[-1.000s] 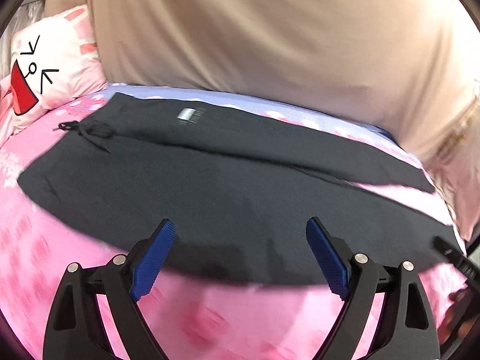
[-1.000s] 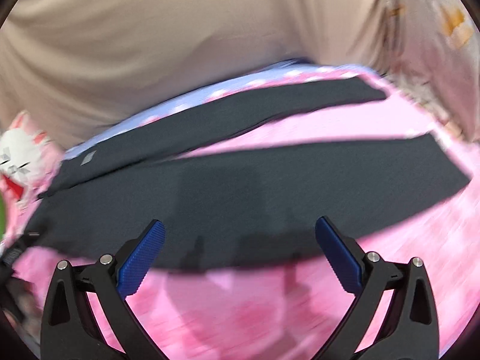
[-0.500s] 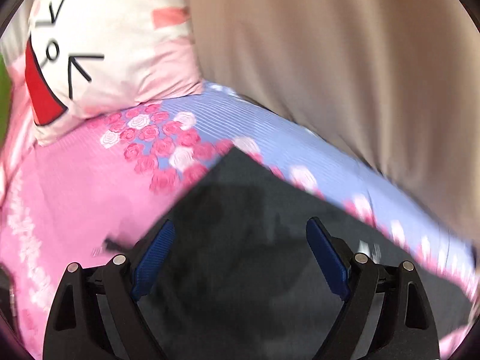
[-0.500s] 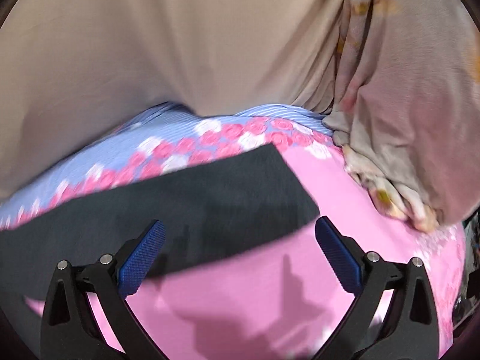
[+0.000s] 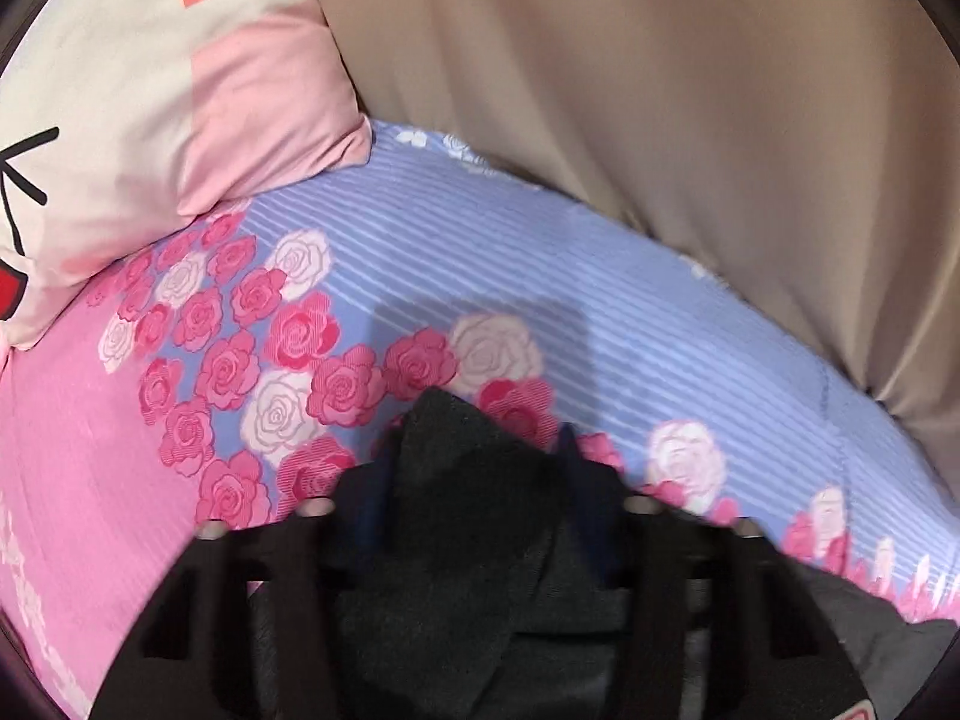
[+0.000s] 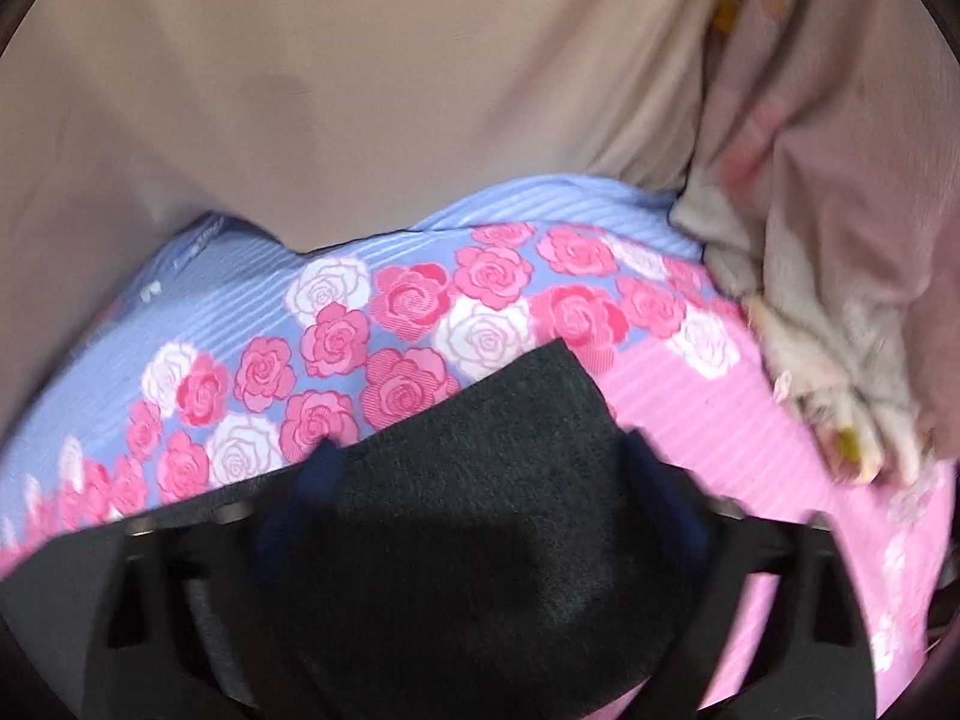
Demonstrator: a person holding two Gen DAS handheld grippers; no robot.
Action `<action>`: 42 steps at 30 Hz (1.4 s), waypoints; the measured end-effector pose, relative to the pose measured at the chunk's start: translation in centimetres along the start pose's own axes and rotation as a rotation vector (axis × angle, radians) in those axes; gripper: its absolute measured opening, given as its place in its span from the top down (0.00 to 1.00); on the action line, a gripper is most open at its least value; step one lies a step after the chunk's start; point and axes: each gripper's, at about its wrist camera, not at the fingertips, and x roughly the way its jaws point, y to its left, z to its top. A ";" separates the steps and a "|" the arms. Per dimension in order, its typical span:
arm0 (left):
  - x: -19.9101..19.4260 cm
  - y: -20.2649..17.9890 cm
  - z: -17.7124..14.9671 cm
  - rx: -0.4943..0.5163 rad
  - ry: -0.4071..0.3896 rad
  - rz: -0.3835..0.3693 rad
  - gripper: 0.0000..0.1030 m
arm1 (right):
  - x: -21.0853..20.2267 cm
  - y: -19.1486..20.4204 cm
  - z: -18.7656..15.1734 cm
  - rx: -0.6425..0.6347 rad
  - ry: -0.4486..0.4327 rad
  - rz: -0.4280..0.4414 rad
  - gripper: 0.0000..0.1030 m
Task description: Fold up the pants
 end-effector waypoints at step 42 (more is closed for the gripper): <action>-14.5 19.7 -20.5 -0.374 0.058 -0.470 0.74 | -21.3 -17.6 -25.8 0.131 -0.090 0.301 0.45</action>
